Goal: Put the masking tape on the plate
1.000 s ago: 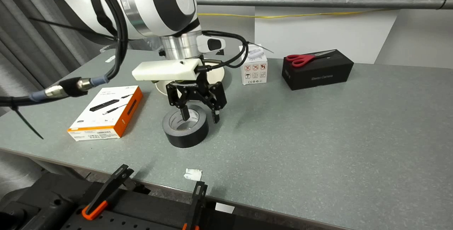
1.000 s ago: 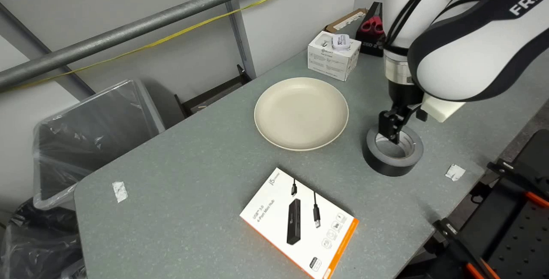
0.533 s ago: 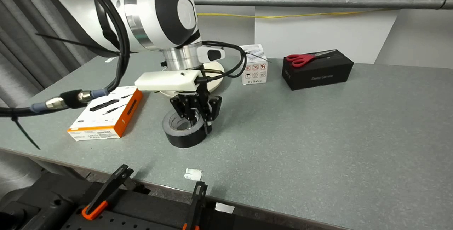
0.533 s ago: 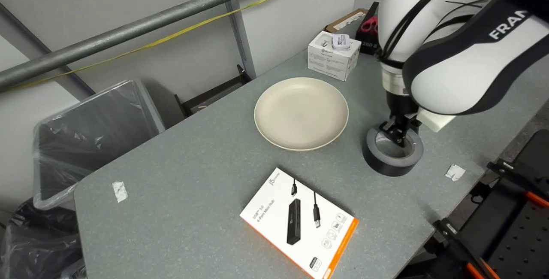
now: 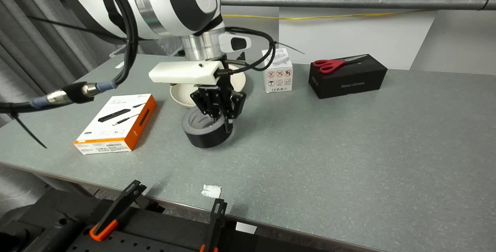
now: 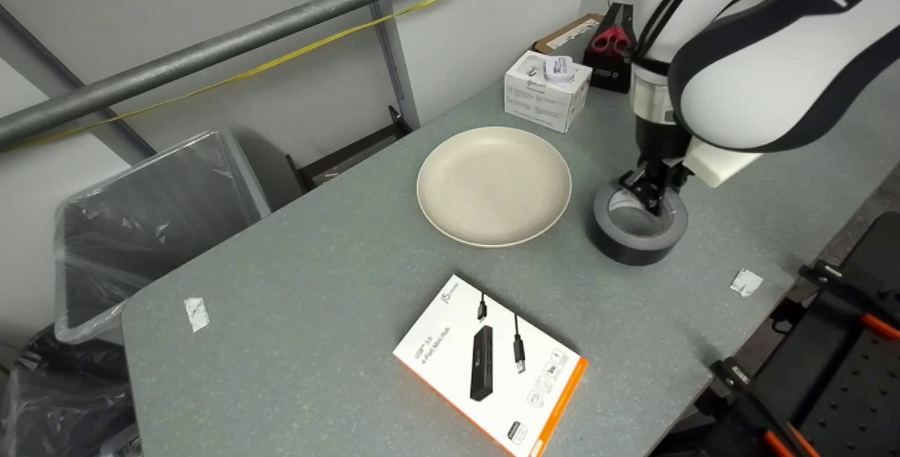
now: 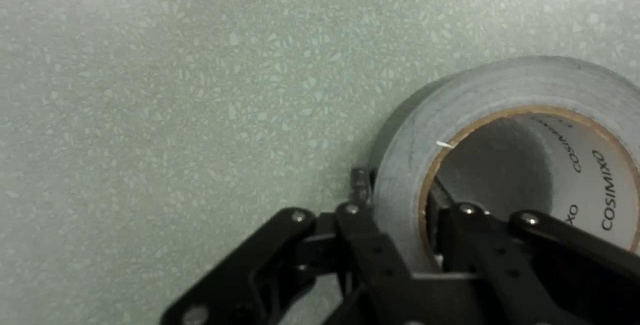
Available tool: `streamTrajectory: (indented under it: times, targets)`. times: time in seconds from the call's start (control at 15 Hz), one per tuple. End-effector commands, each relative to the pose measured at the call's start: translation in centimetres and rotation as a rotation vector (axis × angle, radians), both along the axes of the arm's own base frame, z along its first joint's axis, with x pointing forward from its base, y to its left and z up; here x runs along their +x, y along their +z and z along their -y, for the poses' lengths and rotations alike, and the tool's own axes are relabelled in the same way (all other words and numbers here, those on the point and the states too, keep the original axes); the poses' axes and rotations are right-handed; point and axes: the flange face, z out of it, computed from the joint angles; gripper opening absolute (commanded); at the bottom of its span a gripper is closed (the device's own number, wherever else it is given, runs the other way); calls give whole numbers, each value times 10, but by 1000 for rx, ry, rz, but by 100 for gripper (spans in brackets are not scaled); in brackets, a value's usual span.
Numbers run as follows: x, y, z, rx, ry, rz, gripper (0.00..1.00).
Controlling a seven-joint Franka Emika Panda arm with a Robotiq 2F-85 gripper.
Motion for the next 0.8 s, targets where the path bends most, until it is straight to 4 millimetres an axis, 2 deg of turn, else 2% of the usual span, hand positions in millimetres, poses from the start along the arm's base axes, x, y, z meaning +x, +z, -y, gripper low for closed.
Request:
streamTrajectory:
  times: [0.0,0.2,0.27,0.6,0.67,0.73]
  targets:
    - [13,46,5,40,-65,102,7]
    - [33,61,-4,62,-72,96,7]
    - [23,48,1,38,-74,105,27]
    - [30,54,-4,44,-71,104,27]
    - [29,54,-4,44,-71,104,7]
    - [37,56,-4,60,-97,136,7]
